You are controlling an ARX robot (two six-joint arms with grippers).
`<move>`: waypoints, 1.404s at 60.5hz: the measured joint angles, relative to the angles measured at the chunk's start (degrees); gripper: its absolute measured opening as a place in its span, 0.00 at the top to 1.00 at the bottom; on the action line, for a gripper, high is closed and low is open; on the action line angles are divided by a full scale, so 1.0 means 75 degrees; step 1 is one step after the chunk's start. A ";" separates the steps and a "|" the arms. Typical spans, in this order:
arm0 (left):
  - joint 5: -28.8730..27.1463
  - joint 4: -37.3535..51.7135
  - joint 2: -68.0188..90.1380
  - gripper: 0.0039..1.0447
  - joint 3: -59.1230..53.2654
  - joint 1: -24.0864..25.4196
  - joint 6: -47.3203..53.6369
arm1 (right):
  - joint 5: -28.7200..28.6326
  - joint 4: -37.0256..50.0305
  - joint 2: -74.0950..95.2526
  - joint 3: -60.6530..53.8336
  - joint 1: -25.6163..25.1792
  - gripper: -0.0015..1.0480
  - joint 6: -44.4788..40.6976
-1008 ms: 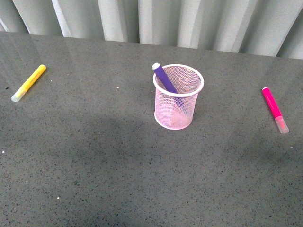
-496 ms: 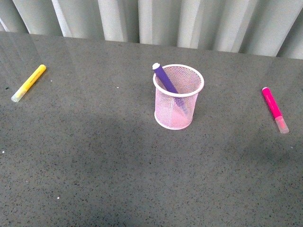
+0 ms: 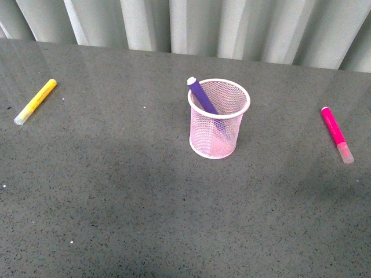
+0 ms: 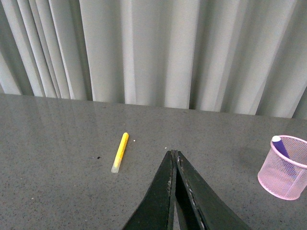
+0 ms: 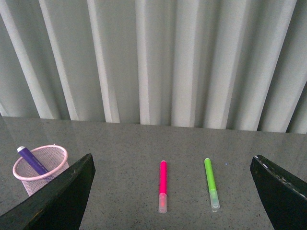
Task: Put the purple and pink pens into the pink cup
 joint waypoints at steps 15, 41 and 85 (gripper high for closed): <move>-0.0003 -0.0032 -0.0003 0.82 0.0000 0.0000 -0.0003 | 0.0000 0.0000 0.0000 0.0000 0.0000 0.07 0.0000; -0.0003 -0.0032 -0.0009 0.05 0.0000 0.0000 0.0000 | 0.1233 -0.0181 0.3902 0.1093 -0.0836 0.07 -0.0440; -0.0006 -0.0032 -0.0009 0.06 0.0000 0.0000 0.0017 | -0.0201 0.0146 1.3344 0.6257 -0.0449 0.07 0.0006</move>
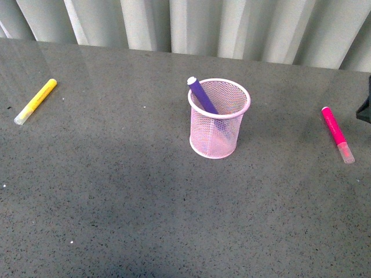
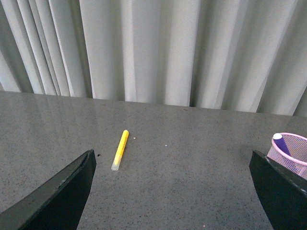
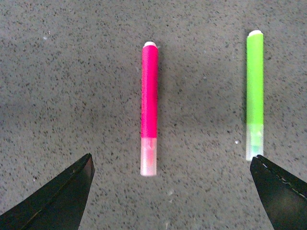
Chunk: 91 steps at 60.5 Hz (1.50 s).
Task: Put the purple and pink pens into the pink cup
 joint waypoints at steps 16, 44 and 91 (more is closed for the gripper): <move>0.0000 0.0000 0.0000 0.06 0.0000 0.0000 0.0000 | 0.0146 -0.0175 0.1309 0.1381 0.0254 0.07 0.0146; 0.0000 0.0000 0.0000 0.06 0.0000 0.0000 0.0000 | 0.0367 -0.0256 0.2766 0.2506 0.0280 0.07 0.0356; 0.0000 0.0000 0.0000 0.06 0.0000 0.0000 0.0000 | 0.0312 -0.0493 0.3730 0.3249 0.0335 0.14 0.0548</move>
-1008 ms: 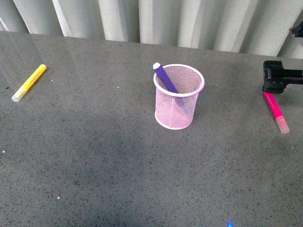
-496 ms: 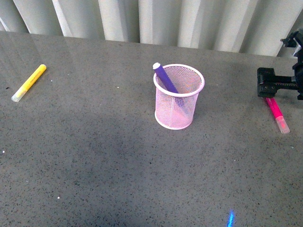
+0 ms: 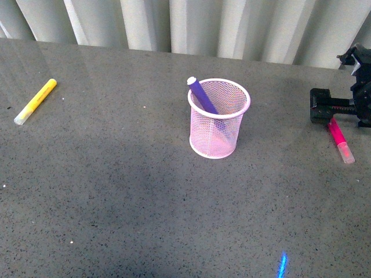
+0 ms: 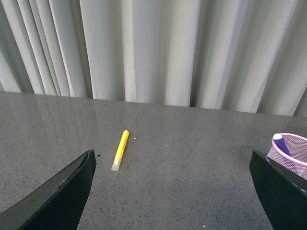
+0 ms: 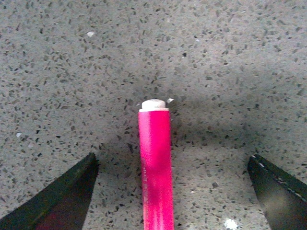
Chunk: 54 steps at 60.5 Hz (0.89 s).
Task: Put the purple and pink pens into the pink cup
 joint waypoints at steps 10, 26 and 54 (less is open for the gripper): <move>0.0000 0.0000 0.0000 0.06 0.0000 0.0000 0.0000 | -0.0102 -0.0099 0.0085 0.0154 0.0131 0.36 0.0044; 0.0000 0.0000 0.0000 0.06 0.0000 0.0000 0.0000 | -0.0160 0.0058 0.0102 0.0119 0.0321 0.72 0.0221; 0.0000 0.0000 0.0000 0.06 0.0000 0.0000 0.0000 | -0.0020 0.4068 -0.1317 -0.2206 0.0516 0.89 -0.0399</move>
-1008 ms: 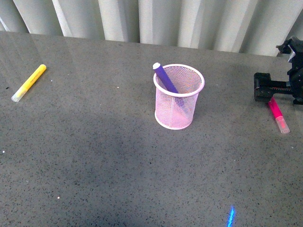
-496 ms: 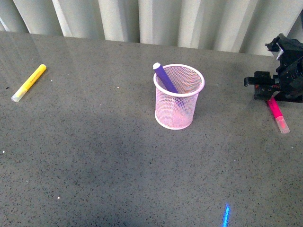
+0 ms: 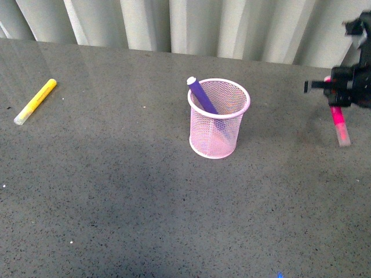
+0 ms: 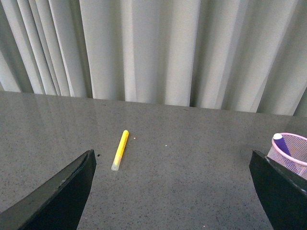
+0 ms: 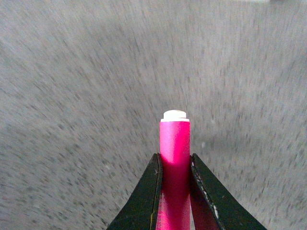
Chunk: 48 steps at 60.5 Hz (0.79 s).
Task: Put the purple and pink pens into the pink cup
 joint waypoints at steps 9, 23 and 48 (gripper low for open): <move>0.0000 0.0000 0.0000 0.06 0.0000 0.0000 0.0000 | -0.0312 0.1749 -0.0807 -0.0490 0.0501 0.89 -0.0761; 0.0000 0.0000 0.0000 0.06 0.0000 0.0000 0.0000 | -0.0428 0.3654 -0.0979 -0.0889 0.1833 0.89 -0.1545; 0.0000 0.0000 0.0000 0.06 0.0000 0.0000 0.0000 | 0.0149 0.5208 0.0210 -0.0498 0.3305 0.89 -0.1967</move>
